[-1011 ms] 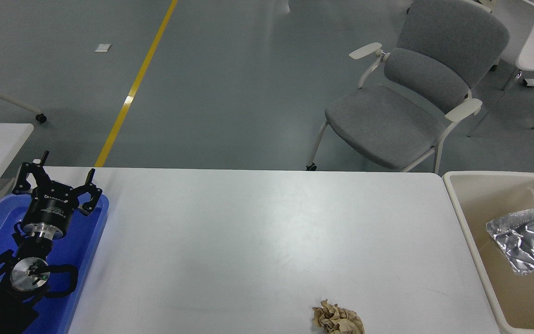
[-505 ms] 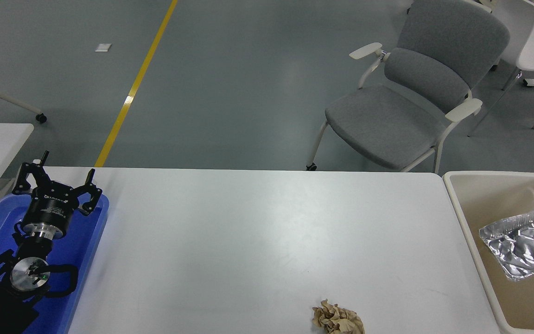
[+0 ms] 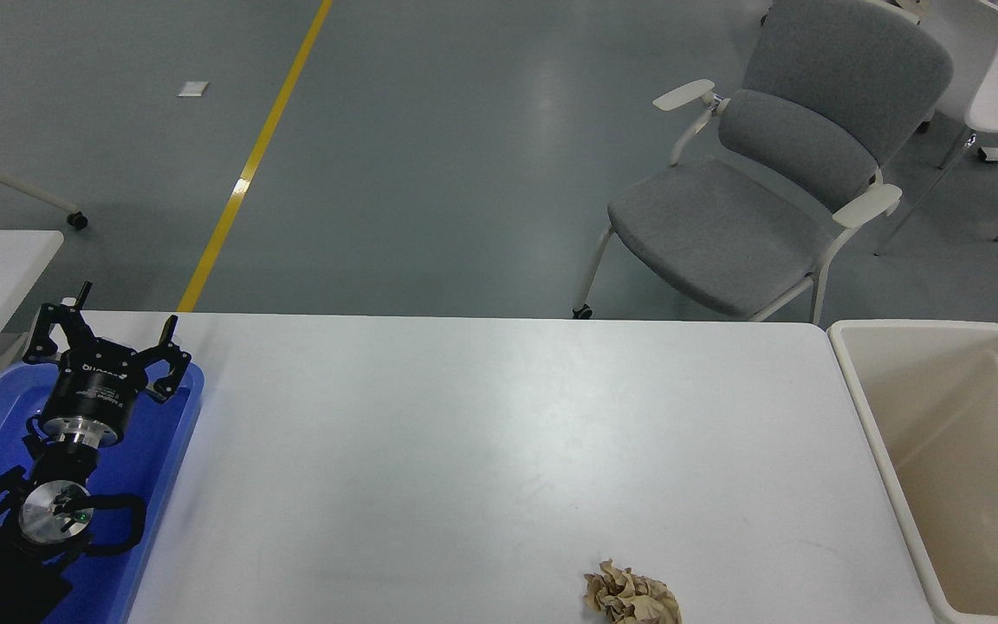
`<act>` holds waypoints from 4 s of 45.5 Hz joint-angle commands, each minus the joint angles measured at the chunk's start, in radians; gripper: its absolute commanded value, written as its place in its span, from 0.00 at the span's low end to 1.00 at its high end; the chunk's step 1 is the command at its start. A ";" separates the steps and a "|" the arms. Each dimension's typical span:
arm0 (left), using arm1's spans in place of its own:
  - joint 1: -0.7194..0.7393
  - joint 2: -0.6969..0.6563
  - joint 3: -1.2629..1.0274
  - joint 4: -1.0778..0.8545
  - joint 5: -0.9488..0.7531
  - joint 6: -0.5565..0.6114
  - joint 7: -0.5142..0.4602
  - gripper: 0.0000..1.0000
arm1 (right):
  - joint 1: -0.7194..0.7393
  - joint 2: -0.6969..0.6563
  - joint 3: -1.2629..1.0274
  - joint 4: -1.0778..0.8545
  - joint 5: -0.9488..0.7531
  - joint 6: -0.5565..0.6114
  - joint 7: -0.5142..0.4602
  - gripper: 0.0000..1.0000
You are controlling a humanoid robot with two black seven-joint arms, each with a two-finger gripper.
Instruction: Clean the table surface
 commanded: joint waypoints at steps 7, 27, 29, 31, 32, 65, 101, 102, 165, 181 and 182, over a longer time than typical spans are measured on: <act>0.000 0.000 0.000 0.000 0.000 0.000 -0.001 1.00 | 0.051 -0.041 0.326 0.022 0.000 0.011 0.002 0.98; 0.000 0.000 0.000 0.000 0.000 0.000 -0.001 1.00 | 0.206 -0.131 0.627 0.204 0.001 0.014 0.003 0.98; 0.000 0.000 0.000 0.000 0.000 0.000 0.000 1.00 | 0.206 -0.134 0.671 0.255 0.001 0.014 0.003 0.98; 0.000 0.000 0.000 0.000 0.000 0.000 0.000 1.00 | 0.204 -0.136 0.702 0.295 0.001 0.019 0.003 0.98; 0.000 0.000 0.000 0.000 0.000 0.000 0.000 1.00 | 0.203 -0.136 0.714 0.313 0.001 0.022 0.003 0.98; 0.000 0.000 0.000 0.000 0.000 0.000 0.000 1.00 | 0.177 -0.026 1.049 0.496 0.001 0.026 0.009 0.99; 0.000 0.000 0.000 0.000 0.000 0.000 -0.001 1.00 | -0.024 0.153 1.086 0.492 0.001 0.026 0.163 0.99; 0.000 0.000 0.000 0.000 0.000 0.000 0.000 1.00 | -0.026 0.153 1.086 0.492 0.001 0.028 0.163 0.99; 0.000 0.000 0.000 0.000 0.000 0.000 -0.001 1.00 | 0.790 -0.176 -0.211 0.795 -0.433 0.424 0.164 0.98; 0.000 0.000 0.000 0.000 0.000 0.000 0.000 1.00 | 0.844 0.114 -0.224 0.834 -0.785 0.565 0.166 0.99; -0.002 0.000 0.000 0.000 0.000 0.000 0.000 1.00 | 0.844 0.122 -0.226 0.837 -0.804 0.580 0.166 0.98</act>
